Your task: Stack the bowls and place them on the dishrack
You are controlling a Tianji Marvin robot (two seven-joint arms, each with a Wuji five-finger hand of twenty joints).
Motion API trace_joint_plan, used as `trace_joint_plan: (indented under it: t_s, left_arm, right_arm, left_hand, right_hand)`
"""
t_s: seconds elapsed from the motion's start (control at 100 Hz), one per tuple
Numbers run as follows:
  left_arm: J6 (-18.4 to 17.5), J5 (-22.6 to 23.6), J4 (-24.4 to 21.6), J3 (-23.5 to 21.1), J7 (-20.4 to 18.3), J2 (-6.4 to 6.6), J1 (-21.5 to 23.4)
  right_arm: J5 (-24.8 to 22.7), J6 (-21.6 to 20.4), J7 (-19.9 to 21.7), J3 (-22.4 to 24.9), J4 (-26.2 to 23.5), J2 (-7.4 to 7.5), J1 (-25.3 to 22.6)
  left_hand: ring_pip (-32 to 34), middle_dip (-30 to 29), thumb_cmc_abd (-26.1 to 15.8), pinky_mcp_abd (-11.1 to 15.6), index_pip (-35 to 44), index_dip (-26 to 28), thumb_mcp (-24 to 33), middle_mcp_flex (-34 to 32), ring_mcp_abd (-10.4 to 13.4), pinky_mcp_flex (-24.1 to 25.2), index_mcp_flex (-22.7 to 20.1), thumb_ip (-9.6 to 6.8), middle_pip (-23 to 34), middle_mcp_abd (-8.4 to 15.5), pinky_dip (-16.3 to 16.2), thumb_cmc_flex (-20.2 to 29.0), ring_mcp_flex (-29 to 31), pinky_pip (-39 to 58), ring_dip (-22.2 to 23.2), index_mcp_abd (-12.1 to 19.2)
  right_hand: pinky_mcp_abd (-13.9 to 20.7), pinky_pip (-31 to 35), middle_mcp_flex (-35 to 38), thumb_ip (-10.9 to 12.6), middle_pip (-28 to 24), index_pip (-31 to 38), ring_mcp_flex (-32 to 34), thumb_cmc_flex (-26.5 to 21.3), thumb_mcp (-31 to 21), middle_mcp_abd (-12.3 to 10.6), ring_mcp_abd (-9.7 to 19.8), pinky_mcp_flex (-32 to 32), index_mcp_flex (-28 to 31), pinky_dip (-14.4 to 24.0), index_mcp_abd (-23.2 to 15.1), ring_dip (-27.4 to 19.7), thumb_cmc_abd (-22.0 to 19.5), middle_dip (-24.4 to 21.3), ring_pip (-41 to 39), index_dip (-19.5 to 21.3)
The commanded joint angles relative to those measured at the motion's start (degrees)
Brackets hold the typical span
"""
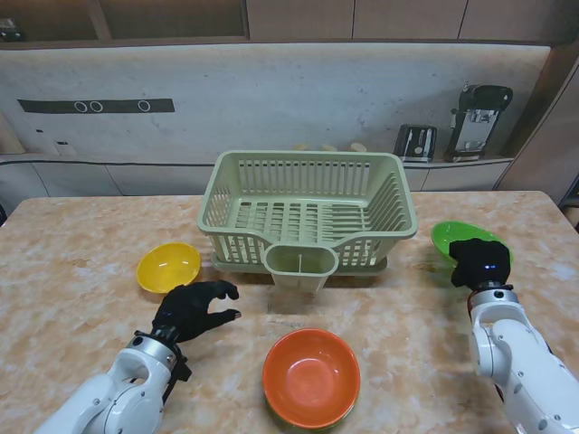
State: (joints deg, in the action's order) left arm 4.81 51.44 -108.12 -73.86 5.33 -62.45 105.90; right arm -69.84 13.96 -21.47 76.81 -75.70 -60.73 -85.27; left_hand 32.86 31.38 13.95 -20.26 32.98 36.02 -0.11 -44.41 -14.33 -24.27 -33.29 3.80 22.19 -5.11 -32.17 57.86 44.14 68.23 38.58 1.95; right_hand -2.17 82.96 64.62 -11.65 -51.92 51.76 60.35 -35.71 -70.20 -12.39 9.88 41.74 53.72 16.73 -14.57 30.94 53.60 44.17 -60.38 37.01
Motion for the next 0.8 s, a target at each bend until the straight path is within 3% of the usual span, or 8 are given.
trace_joint_plan:
  t_s: [0.0, 0.3, 0.79]
  left_arm:
    - [-0.02, 0.11, -0.40, -0.08, -0.70, -0.14, 0.44]
    - [-0.12, 0.13, -0.41, -0.17, -0.52, -0.16, 0.53]
    - [-0.28, 0.20, -0.37, -0.19, -0.31, -0.18, 0.60]
  right_arm:
    - [-0.90, -0.44, 1.13, 0.61, -2.29, 0.24, -2.08]
    - [-4.10, -3.63, 6.78, 7.16, -14.55, 0.23, -11.92]
    - [-1.99, -9.52, 14.89, 13.75, -28.68, -0.41, -25.23]
  left_hand:
    - [0.76, 1.14, 1.07, 0.54, 1.09, 0.82, -0.60, -2.24, 0.39, -0.03, -1.24, -0.03, 0.78, 0.81, -0.76, 2.03, 0.87, 1.27, 0.78, 1.13]
    - [0.78, 1.16, 1.10, 0.54, 1.16, 0.80, -0.60, -2.28, 0.38, -0.03, -1.28, -0.03, 0.81, 0.79, -0.76, 2.03, 0.90, 1.29, 0.77, 1.11]
    - [0.80, 1.16, 1.14, 0.46, 1.21, 0.79, -0.59, -2.29, 0.31, -0.04, -1.35, -0.03, 0.79, 0.82, -0.77, 2.06, 0.92, 1.30, 0.78, 1.07]
  right_hand:
    - [-2.26, 9.92, 4.31, 3.86, -1.85, 14.95, 5.65, -13.96, -19.21, -6.63, 3.41, 2.71, 17.58, 4.08, -16.35, 5.78, -6.63, 2.14, -10.39, 9.30]
    - [-1.74, 10.70, 6.44, 4.36, -0.84, 14.44, 7.46, -14.15, -19.75, -6.84, 3.81, 4.12, 19.57, 4.43, -16.98, 6.32, -3.55, 2.70, -10.41, 9.70]
    - [-1.12, 10.24, 7.07, 4.78, 0.80, 13.10, 8.00, -13.44, -19.75, -7.01, 4.33, 4.78, 19.73, 4.06, -17.14, 6.44, -3.07, 2.95, -9.33, 9.73]
